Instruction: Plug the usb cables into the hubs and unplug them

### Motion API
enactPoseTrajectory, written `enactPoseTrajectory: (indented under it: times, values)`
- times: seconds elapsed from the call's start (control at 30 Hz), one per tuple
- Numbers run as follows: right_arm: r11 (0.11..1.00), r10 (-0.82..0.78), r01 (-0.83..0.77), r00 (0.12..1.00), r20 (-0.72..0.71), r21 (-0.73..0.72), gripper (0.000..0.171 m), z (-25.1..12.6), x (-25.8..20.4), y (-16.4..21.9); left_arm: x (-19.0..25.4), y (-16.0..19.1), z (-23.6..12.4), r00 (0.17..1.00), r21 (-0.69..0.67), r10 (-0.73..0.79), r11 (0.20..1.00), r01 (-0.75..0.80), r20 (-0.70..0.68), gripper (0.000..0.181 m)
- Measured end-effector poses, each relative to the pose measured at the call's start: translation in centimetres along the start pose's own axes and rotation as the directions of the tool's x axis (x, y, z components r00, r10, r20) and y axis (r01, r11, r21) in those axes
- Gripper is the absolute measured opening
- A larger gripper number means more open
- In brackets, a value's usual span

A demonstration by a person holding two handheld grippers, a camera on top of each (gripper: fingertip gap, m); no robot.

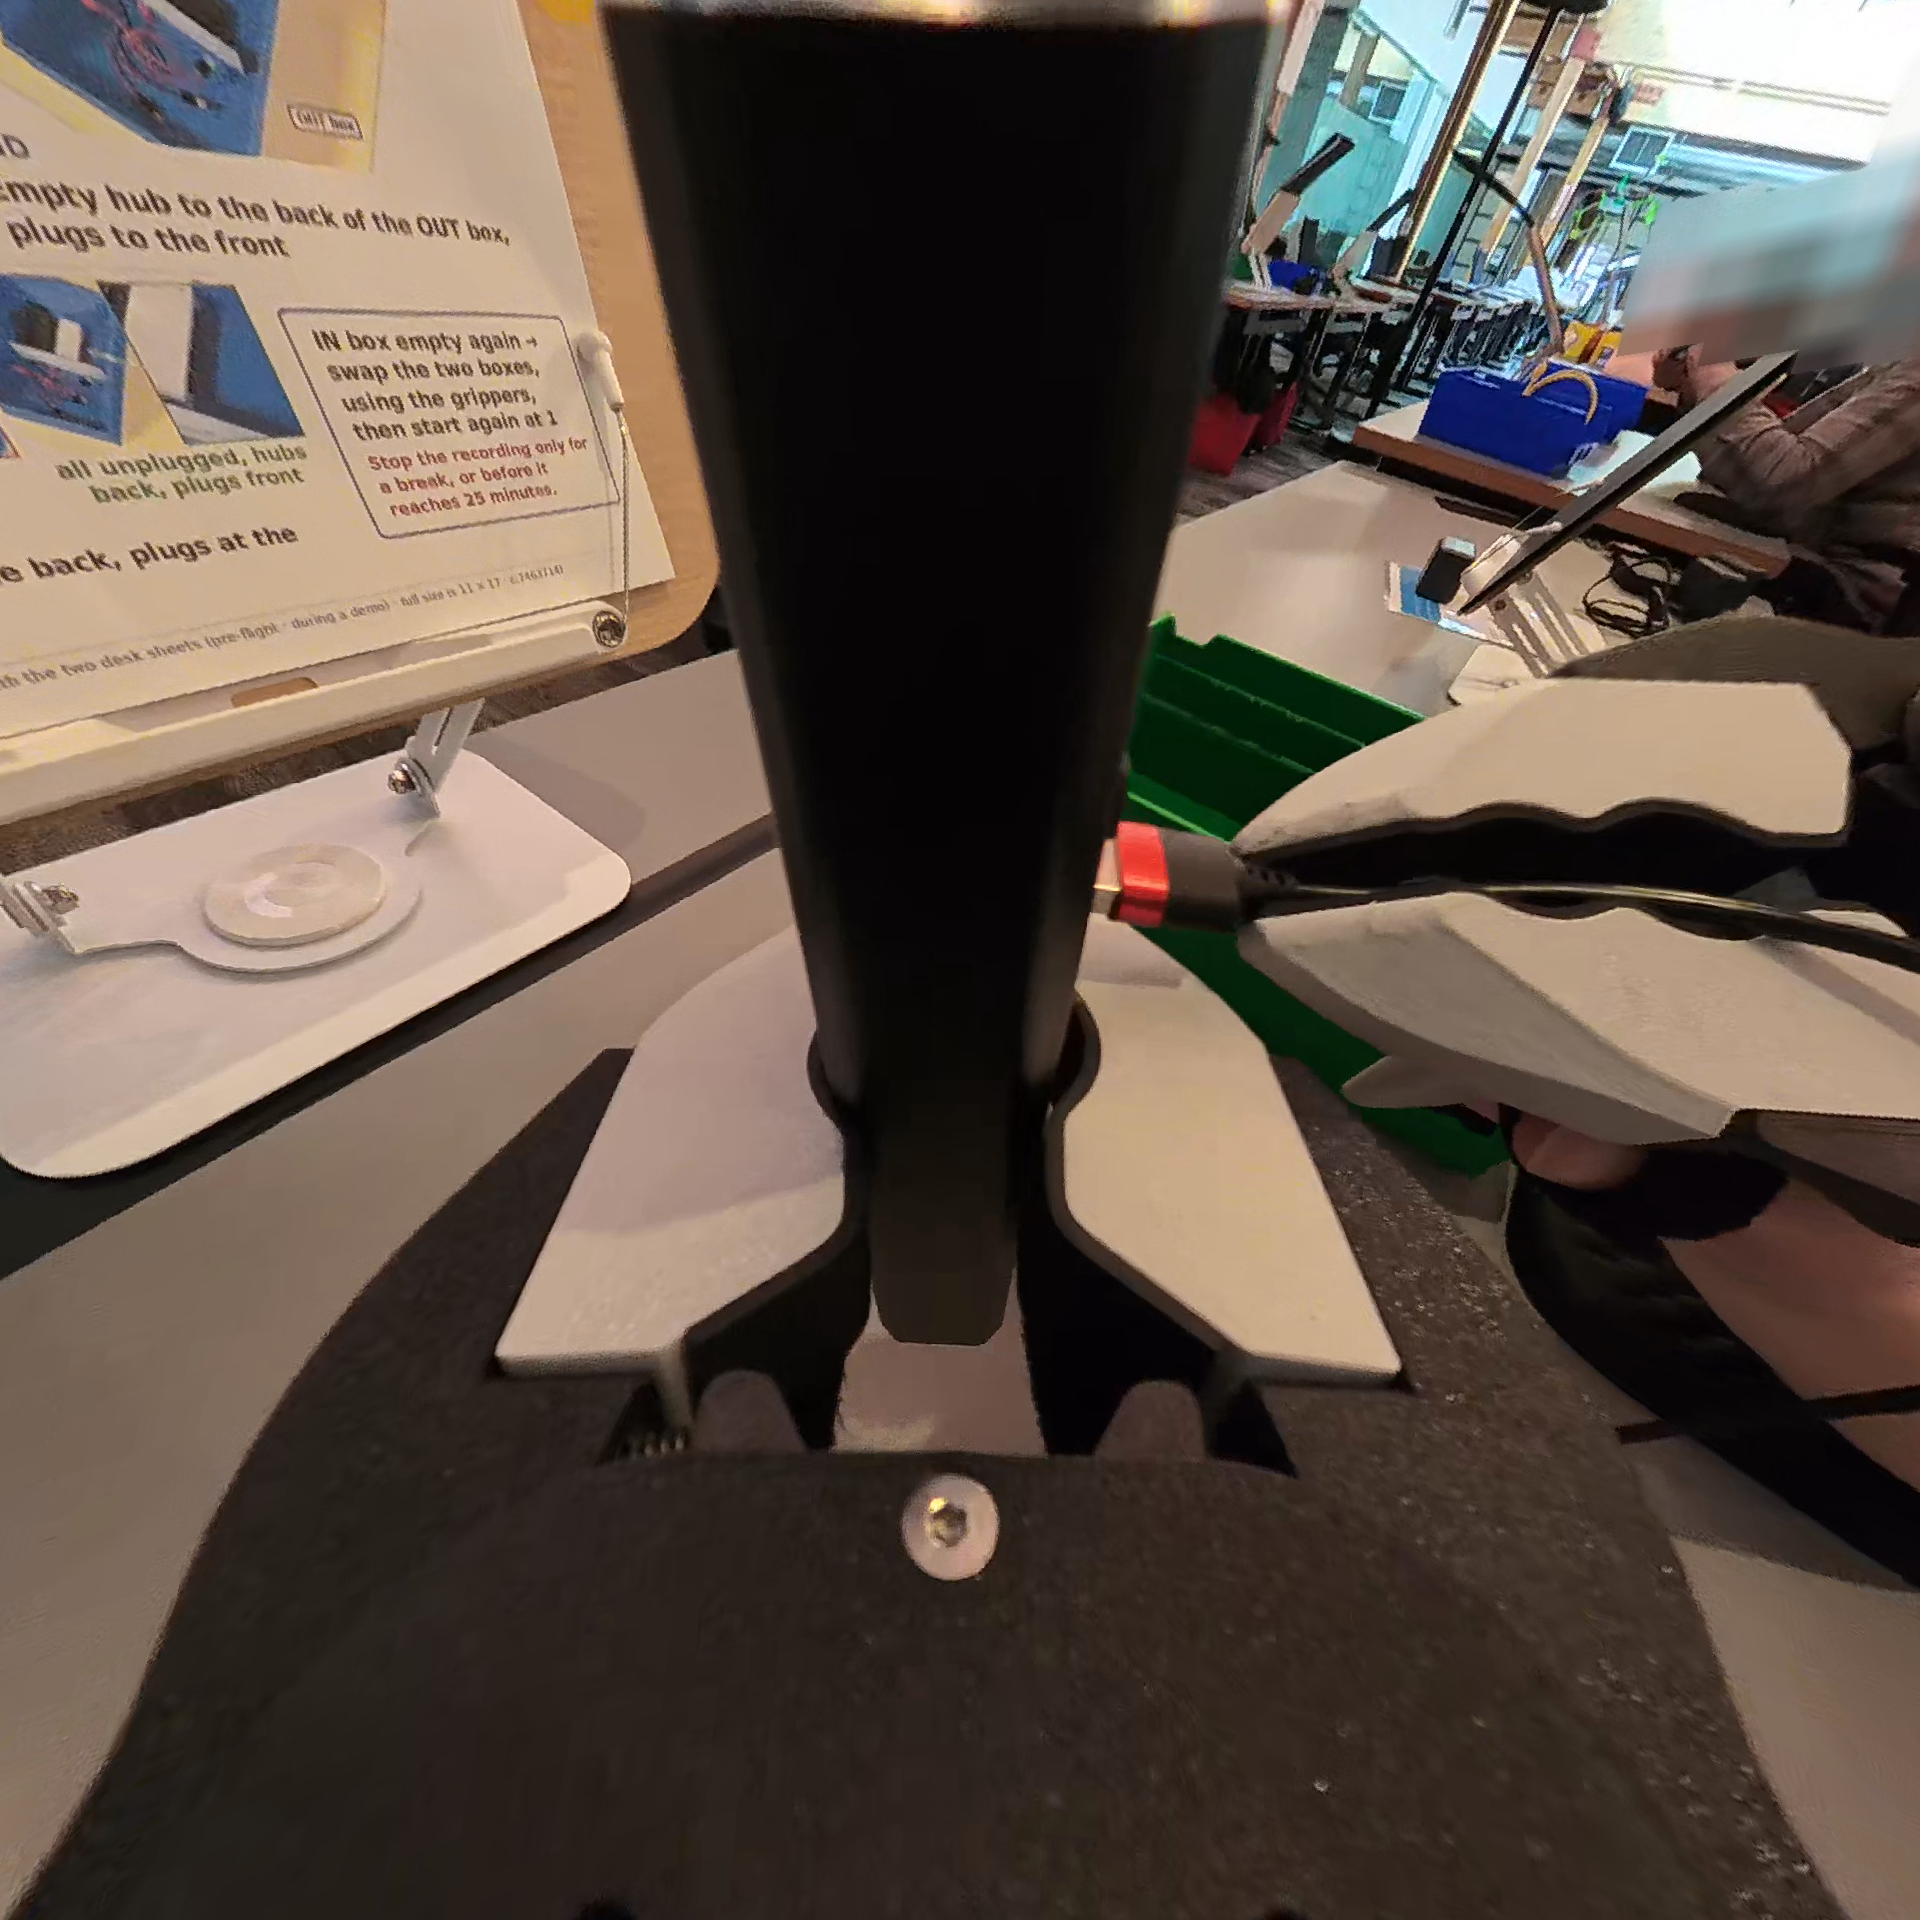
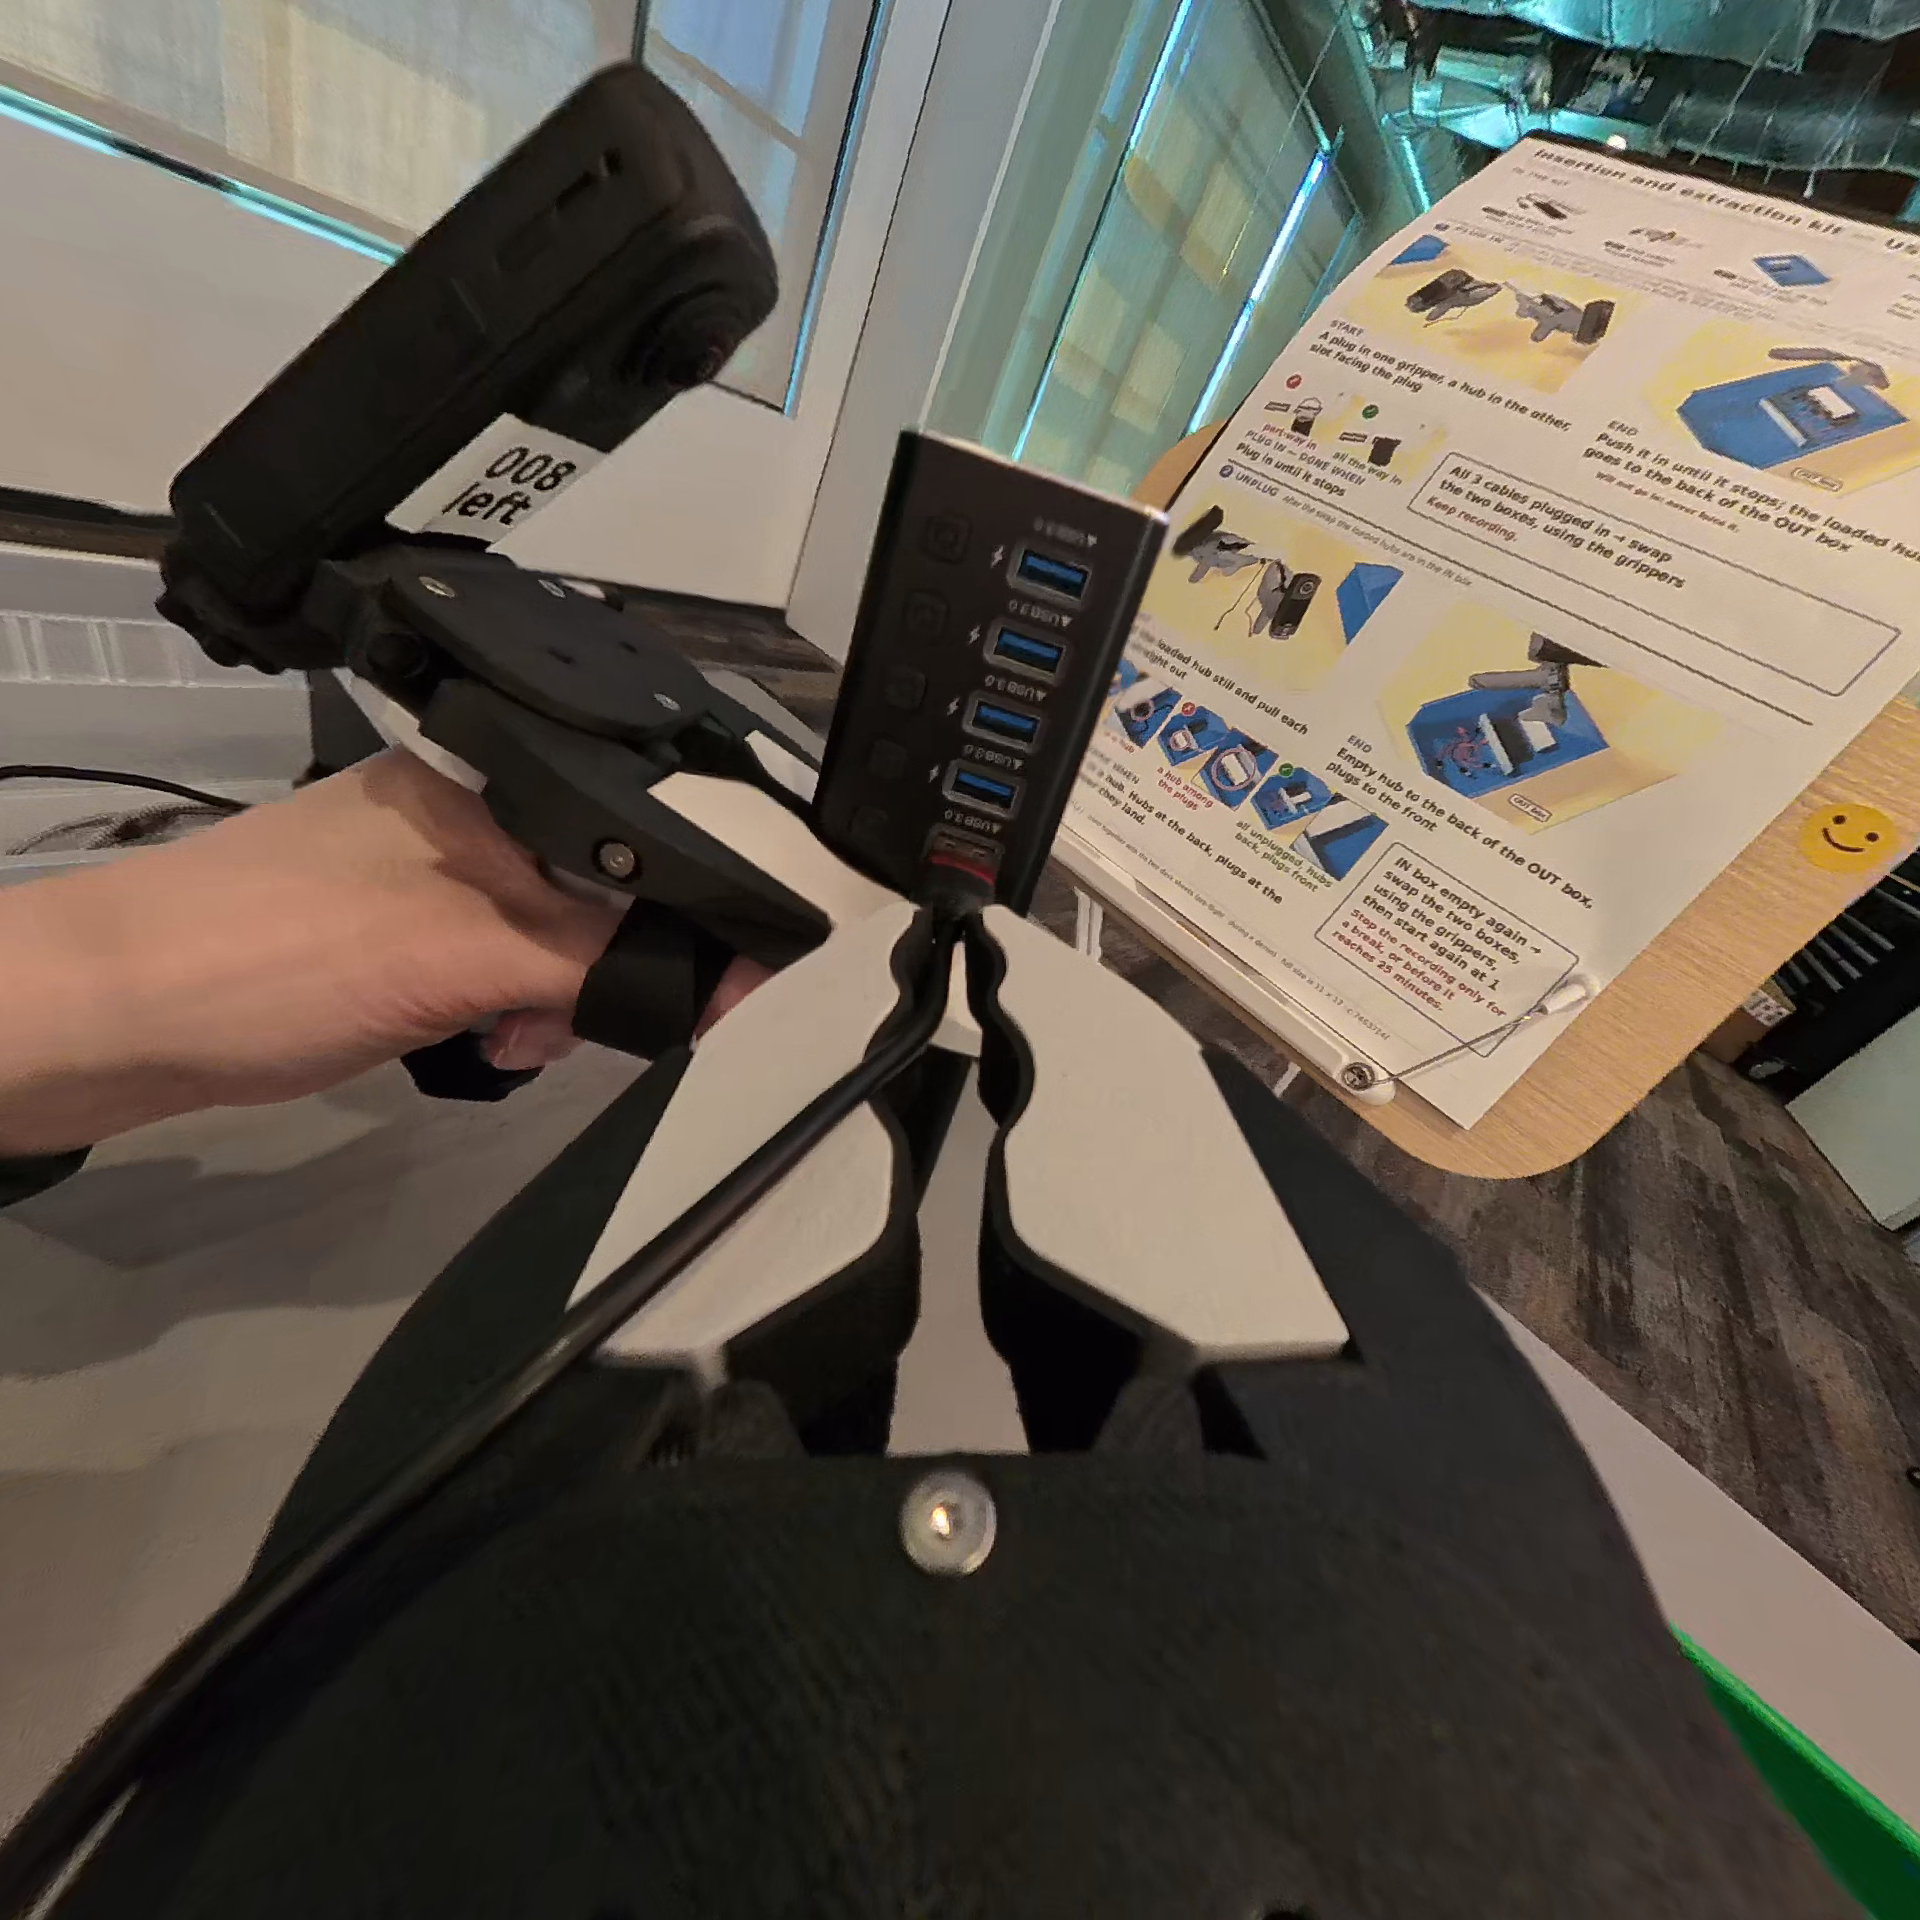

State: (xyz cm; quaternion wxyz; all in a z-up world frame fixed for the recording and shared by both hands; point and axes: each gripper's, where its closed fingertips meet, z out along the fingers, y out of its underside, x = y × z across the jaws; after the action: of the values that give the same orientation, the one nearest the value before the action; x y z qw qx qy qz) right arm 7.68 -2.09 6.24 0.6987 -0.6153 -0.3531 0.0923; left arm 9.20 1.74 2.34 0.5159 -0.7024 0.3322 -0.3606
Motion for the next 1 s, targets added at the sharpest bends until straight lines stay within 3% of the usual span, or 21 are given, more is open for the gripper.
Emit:
enactPoseTrajectory:
  times: [0.23, 0.37, 0.7, 1.0]
  values:
    - [0.999, 0.021, -0.021, 1.0, 0.01, 0.033, 0.006, -0.4, 0.0, -0.6, 0.1, -0.7, -0.4, 0.992, 0.006, 0.116, 0.993, -0.117, 0.059, 0.031]
    - [1.0, 0.011, -0.011, 1.0, -0.006, 0.028, 0.006, -0.5, 0.0, -0.7, -0.3, -0.4, -0.5, 0.963, -0.059, 0.231, 0.973, -0.225, 0.136, 0.031]
    - [0.994, 0.05, -0.05, 0.999, -0.001, 0.102, 0.006, -1.3, 0.4, -1.9, 1.5, -1.4, -0.6, 0.976, 0.017, 0.209, 0.977, -0.211, 0.065, 0.032]
    - [0.993, 0.039, -0.042, 0.999, 0.028, 0.115, 0.007, -1.8, 0.3, -2.7, 2.2, -2.3, -1.4, 0.949, 0.036, 0.301, 0.952, -0.305, 0.096, 0.032]
